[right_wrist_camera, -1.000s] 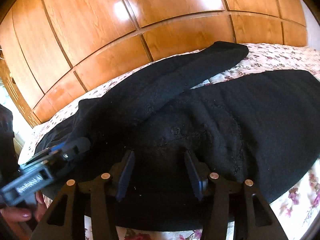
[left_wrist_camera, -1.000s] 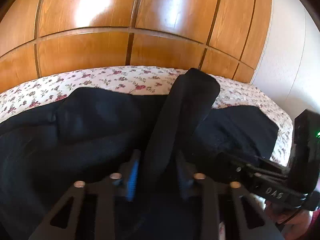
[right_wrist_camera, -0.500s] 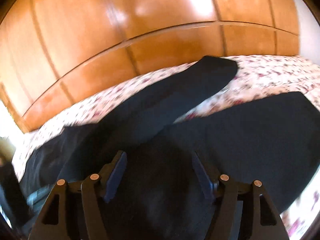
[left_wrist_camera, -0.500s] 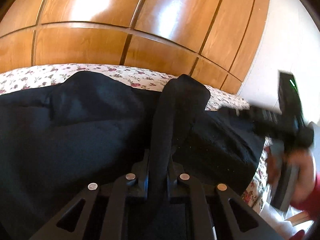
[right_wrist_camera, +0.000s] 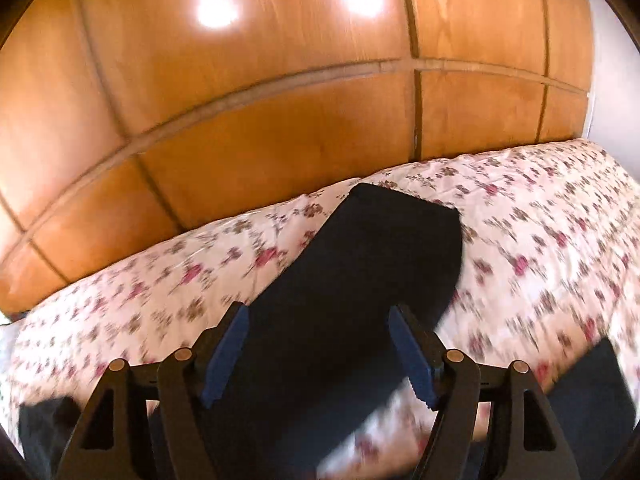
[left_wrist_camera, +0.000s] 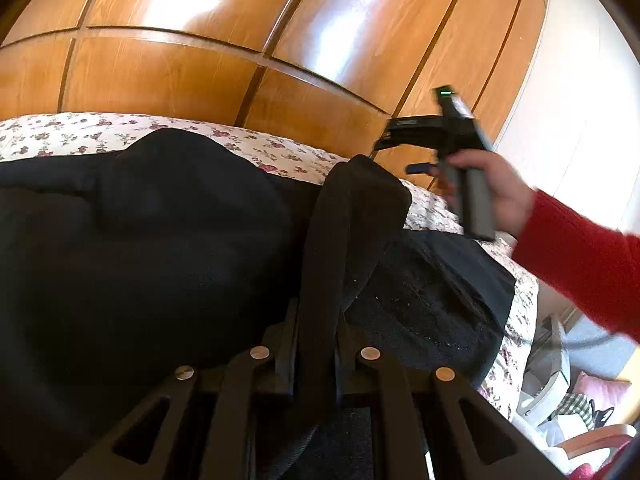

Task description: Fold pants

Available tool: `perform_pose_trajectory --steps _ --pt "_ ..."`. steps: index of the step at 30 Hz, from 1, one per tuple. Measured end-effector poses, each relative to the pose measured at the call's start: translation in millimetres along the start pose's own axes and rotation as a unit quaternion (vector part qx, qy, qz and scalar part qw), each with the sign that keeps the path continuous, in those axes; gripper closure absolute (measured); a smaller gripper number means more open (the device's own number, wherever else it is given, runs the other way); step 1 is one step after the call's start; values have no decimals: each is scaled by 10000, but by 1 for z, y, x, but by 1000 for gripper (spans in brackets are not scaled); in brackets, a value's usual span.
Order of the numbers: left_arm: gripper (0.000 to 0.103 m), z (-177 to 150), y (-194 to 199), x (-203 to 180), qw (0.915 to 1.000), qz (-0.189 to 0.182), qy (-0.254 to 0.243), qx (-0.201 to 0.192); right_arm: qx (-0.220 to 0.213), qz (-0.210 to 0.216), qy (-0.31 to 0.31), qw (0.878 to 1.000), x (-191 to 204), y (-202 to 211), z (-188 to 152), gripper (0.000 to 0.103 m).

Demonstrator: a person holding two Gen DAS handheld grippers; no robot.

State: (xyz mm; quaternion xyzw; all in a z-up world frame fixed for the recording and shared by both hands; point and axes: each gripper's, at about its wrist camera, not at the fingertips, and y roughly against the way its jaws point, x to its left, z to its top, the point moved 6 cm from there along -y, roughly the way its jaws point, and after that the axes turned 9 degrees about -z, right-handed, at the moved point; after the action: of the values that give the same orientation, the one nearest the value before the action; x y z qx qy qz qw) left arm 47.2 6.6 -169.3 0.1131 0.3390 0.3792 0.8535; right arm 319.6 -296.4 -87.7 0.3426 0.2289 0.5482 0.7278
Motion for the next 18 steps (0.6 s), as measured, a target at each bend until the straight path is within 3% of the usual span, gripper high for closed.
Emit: perform_pose_trajectory --steps 7,14,15,18 --pt "91 -1 -1 0 10000 -14 -16 -41 344 -528 -312 9975 12 -60 34 30" --pt "91 -1 -2 3 9998 -147 94 -44 763 -1306 78 9885 23 -105 36 30" --pt "91 -1 -2 3 9998 -159 105 -44 800 -1370 114 9873 21 -108 33 32" --pt "91 -1 -2 4 9997 -196 134 -50 533 -1389 -61 9889 10 -102 30 49"
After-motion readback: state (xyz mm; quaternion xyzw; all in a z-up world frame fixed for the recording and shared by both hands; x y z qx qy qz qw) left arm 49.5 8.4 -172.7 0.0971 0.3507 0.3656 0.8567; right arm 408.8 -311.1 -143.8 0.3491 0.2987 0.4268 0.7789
